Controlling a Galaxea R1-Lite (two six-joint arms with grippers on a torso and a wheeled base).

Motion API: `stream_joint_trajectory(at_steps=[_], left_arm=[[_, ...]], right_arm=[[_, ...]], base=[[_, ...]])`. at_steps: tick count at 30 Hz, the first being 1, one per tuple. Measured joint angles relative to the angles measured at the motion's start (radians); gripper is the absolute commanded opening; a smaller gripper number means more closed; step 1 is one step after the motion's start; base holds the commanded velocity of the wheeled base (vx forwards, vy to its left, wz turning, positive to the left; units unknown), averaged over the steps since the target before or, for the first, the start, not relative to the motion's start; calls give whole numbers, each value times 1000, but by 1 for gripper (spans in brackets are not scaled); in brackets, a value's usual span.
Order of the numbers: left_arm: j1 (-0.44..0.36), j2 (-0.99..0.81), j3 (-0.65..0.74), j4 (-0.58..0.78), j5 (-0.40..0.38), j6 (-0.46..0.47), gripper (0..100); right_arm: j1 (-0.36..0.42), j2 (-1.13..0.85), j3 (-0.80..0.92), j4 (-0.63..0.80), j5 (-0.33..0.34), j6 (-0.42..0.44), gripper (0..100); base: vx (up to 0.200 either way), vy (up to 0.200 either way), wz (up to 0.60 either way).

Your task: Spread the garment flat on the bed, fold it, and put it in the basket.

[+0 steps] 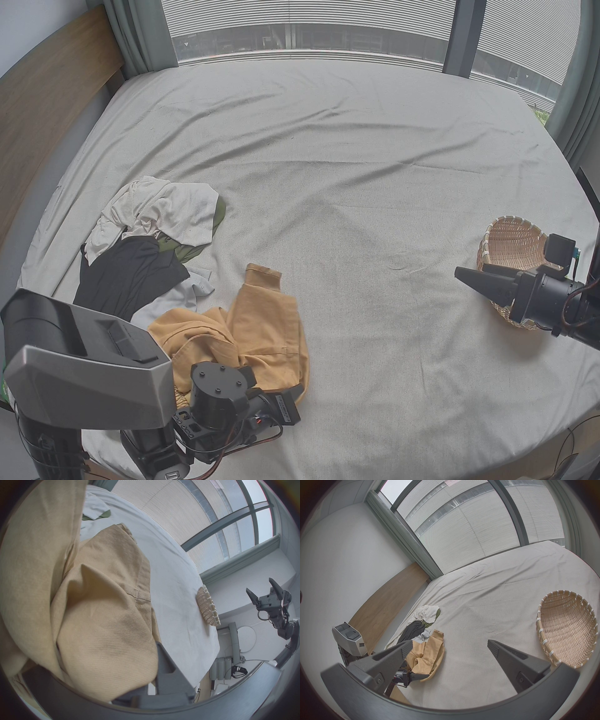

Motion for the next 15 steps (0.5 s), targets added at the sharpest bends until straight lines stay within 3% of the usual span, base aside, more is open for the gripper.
stream_joint_trajectory(at_steps=[15], left_arm=[[-87,16,-60,-4,-34,28,0]], right_arm=[[1,-3,57,-60,10,0,100]], base=[[0,0,0]])
